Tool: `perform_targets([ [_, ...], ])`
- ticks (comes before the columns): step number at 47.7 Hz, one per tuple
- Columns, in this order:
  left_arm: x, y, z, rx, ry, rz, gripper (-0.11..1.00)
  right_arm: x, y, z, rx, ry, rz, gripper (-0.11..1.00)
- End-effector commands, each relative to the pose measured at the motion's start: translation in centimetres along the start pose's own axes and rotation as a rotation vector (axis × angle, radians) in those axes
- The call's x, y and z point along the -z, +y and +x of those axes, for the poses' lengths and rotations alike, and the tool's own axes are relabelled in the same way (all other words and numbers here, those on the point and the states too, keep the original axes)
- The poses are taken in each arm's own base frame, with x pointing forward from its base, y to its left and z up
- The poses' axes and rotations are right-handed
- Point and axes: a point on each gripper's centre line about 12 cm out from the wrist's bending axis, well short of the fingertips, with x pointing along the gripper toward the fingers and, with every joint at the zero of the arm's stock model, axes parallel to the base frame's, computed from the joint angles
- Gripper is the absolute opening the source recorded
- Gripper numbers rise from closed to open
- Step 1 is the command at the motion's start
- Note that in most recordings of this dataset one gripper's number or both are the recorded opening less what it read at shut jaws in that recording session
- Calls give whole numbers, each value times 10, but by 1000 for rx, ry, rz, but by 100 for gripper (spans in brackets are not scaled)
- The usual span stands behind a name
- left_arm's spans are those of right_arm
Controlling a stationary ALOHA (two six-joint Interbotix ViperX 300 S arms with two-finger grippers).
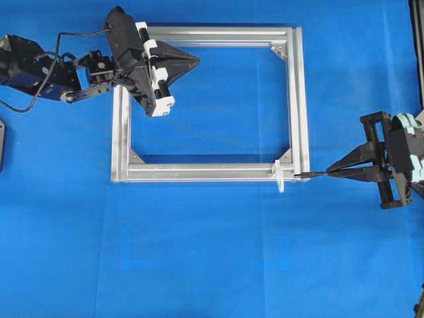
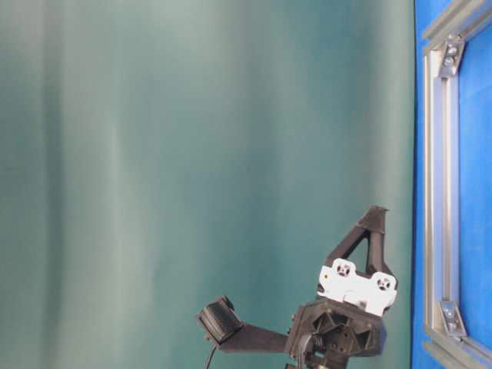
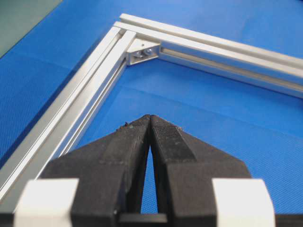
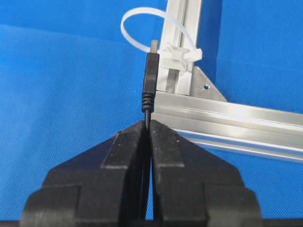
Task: Insert the wire through the string loop located on the right side.
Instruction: 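Push the USB plug through the white zip-tie loop with the right gripper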
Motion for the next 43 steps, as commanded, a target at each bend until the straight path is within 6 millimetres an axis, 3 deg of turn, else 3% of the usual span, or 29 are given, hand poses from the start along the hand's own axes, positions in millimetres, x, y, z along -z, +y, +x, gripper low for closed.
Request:
perform_targets([
  [1,-19,-1,1,4,-55,-2,2,-5,0,1,1,-16,2,-4],
  [43,-19,-1,1,4,-55,-4,2,-9,0,11,2,-60,3,-4],
])
